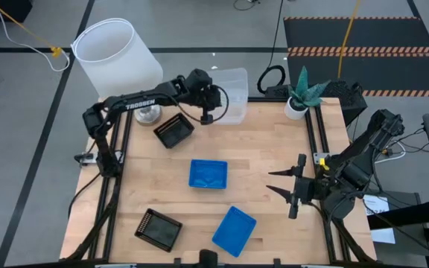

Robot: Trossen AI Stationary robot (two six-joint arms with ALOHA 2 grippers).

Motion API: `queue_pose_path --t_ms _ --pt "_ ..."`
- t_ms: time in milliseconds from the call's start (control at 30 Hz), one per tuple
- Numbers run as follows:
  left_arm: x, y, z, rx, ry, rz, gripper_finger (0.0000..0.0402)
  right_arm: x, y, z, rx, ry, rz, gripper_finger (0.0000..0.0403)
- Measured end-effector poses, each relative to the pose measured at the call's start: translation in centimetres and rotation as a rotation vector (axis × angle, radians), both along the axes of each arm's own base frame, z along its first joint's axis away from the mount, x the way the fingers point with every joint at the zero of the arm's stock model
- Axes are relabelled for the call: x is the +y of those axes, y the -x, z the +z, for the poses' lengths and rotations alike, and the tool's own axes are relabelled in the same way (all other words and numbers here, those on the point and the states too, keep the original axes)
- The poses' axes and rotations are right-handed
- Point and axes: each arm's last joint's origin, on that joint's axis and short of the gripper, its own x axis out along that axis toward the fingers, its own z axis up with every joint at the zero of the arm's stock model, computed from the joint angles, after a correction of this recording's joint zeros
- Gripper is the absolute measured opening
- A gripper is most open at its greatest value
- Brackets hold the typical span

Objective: Stack baskets by color
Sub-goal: Stack the bottom transparent bin on the top transparent bin

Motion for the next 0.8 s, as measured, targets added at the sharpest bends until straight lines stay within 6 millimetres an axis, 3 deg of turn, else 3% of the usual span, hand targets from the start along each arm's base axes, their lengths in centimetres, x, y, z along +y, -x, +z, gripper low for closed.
queue_pose_path --t_ms 167,533,800 --pt "1.2 0.0 -1.9 0.054 0.041 0.012 0.0005 0.0 0.0 0.0 0.008 0.032 0.008 0.0169" --pt "1.5 -0.9 -4.2 0.094 0.067 -0.004 0.0008 0.0 0.0 0.0 0.011 0.051 0.013 0.0169" --pt "1.6 -1.0 -4.5 0.102 0.069 -0.004 0.0024 0.0 0.0 0.1 0.007 0.049 0.014 0.0169"
